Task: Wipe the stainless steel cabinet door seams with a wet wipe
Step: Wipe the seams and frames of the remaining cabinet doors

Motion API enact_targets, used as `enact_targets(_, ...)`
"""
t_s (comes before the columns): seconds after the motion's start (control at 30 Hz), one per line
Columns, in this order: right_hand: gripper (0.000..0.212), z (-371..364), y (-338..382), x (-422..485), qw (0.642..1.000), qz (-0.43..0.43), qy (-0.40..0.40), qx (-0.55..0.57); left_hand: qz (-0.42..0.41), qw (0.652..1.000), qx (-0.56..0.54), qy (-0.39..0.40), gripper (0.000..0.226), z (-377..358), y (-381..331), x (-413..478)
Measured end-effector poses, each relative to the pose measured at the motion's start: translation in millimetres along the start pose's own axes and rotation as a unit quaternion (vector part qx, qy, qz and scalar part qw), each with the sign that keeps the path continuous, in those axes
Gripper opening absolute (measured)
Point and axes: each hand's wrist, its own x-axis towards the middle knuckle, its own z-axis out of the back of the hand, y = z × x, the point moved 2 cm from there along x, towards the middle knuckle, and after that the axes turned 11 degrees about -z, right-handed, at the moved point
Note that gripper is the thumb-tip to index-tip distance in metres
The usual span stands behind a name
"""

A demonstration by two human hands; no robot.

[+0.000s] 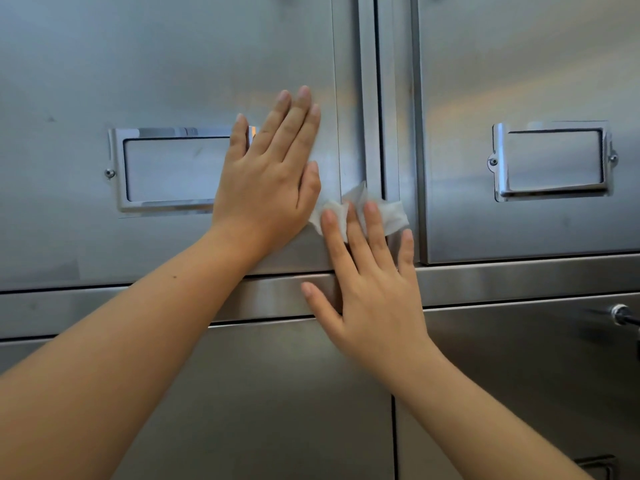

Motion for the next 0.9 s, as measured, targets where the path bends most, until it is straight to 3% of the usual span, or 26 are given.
enact_targets(0.17, 0.069, -2.1, -0.2, -31.2, 1.0, -0.001, 0.009, 0.018, 0.004, 1.0, -0.001, 0.001, 0.058, 0.8, 0.1, -0.1)
enact_targets(0.47, 0.071, -2.3, 1.6, -9.8, 1.0, -0.018, 0.015, 0.017, 0.004, 1.0, -0.03, -0.003, 0.054, 2.8, 2.3, -0.5)
enact_targets(0.63, 0.071, -4.3, -2.6, -24.5, 1.0, 0.017, -0.013, 0.007, 0.055, 0.996, -0.067, -0.03, 0.054, 3.7, 4.8, -0.9)
enact_targets(0.9, 0.078, 6.7, -4.8, 29.2, 0.998, 0.05, 0.044, 0.015, 0.066, 0.992, -0.101, -0.043, 0.051, 6.1, 6.1, 0.0)
